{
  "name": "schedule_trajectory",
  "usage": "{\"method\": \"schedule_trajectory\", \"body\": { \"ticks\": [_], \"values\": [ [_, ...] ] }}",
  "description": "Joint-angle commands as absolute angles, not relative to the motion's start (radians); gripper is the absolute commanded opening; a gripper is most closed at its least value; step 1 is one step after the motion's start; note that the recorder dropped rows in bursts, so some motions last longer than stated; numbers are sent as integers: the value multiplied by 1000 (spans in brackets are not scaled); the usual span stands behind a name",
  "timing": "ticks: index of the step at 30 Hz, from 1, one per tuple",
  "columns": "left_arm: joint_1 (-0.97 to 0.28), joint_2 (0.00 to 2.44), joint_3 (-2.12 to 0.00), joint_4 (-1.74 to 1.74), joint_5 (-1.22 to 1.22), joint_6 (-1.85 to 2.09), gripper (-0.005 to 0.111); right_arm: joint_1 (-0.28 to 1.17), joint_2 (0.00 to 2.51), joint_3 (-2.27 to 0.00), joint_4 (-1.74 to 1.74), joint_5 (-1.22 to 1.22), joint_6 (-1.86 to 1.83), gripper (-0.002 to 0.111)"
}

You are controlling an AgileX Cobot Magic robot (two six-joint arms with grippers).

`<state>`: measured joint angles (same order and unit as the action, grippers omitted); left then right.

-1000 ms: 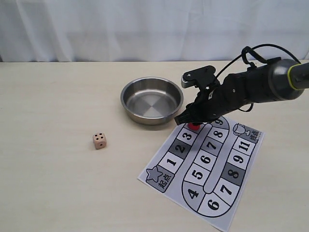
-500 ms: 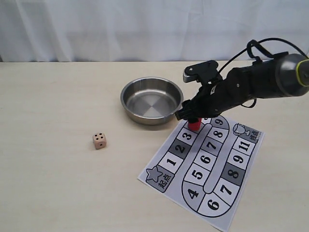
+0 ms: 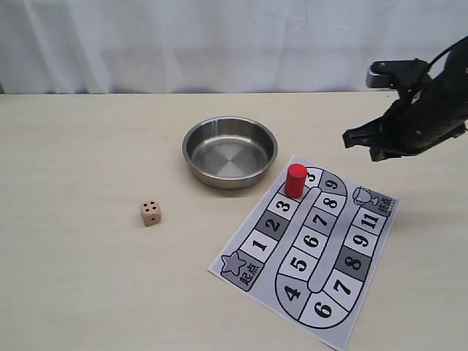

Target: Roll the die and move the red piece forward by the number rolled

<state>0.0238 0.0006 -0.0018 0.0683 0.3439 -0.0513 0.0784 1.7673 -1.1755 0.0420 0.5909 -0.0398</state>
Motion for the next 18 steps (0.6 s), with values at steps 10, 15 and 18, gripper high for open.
{"method": "schedule_trajectory", "body": {
  "ticks": [10, 15, 18],
  "values": [
    [24, 0, 0, 67, 331, -57, 0, -21, 1721, -1174, 64, 738, -120, 4],
    [24, 0, 0, 67, 331, -57, 0, -21, 1614, -1150, 64, 769, -123, 4],
    [24, 0, 0, 67, 331, -57, 0, -21, 1511, -1120, 64, 768, -142, 4]
  ]
}}
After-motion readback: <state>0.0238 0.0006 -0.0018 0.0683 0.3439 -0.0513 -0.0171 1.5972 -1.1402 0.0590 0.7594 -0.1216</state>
